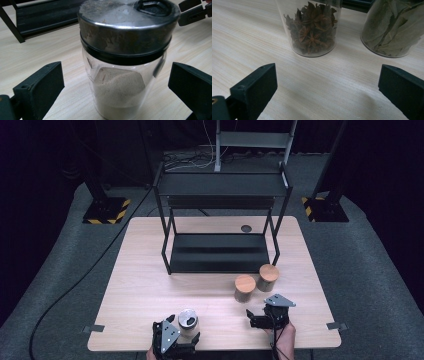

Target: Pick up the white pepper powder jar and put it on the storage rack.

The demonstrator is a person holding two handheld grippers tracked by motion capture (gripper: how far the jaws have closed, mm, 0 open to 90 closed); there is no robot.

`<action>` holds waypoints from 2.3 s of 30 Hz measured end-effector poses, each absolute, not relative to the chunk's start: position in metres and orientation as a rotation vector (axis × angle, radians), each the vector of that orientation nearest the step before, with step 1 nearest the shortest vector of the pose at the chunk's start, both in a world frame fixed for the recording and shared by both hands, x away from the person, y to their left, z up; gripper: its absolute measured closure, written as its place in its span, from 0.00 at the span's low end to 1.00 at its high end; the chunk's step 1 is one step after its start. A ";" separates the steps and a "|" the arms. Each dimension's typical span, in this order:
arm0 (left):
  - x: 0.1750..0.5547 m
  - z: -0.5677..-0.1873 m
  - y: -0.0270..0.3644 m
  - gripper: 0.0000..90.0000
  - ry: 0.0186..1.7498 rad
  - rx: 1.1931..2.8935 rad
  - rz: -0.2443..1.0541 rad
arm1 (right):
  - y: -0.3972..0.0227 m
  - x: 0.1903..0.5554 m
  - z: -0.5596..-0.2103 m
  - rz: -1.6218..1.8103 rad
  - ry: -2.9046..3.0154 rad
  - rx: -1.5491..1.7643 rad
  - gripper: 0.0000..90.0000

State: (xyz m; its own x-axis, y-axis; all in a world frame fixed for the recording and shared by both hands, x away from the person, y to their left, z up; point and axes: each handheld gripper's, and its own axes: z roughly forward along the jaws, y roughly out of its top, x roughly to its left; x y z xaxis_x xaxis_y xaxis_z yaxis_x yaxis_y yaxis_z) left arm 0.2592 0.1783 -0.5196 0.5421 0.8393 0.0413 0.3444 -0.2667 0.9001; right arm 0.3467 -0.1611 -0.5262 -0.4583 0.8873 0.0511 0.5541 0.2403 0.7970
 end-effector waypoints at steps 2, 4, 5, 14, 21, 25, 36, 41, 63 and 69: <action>0.261 -0.520 0.177 0.00 0.975 1.843 0.665 | -0.161 0.347 -0.526 1.090 2.106 1.319 0.01; 0.262 -0.521 0.176 0.00 0.976 1.839 0.670 | -0.161 0.347 -0.526 1.086 2.107 1.320 0.01; 0.264 -0.521 0.176 0.00 0.977 1.834 0.669 | -0.161 0.347 -0.526 1.084 2.108 1.318 0.01; 0.269 -0.524 0.173 0.00 0.984 1.824 0.666 | -0.161 0.346 -0.526 1.084 2.106 1.312 0.01; 0.273 -0.525 0.172 0.00 0.982 1.826 0.673 | -0.161 0.346 -0.526 1.089 2.105 1.313 0.01; 0.274 -0.525 0.172 0.00 0.981 1.820 0.674 | -0.161 0.346 -0.526 1.083 2.109 1.313 0.01; 0.275 -0.529 0.167 0.15 0.976 1.818 0.618 | -0.161 0.347 -0.526 1.092 2.115 1.310 0.01; 0.273 -0.533 0.166 0.28 0.966 1.820 0.628 | -0.161 0.346 -0.526 1.099 2.113 1.308 0.01; 0.274 -0.529 0.175 0.34 0.962 1.791 0.630 | -0.162 0.347 -0.526 1.115 2.128 1.313 0.02; 0.275 -0.523 0.178 0.34 0.954 1.790 0.646 | -0.162 0.347 -0.526 1.109 2.127 1.314 0.02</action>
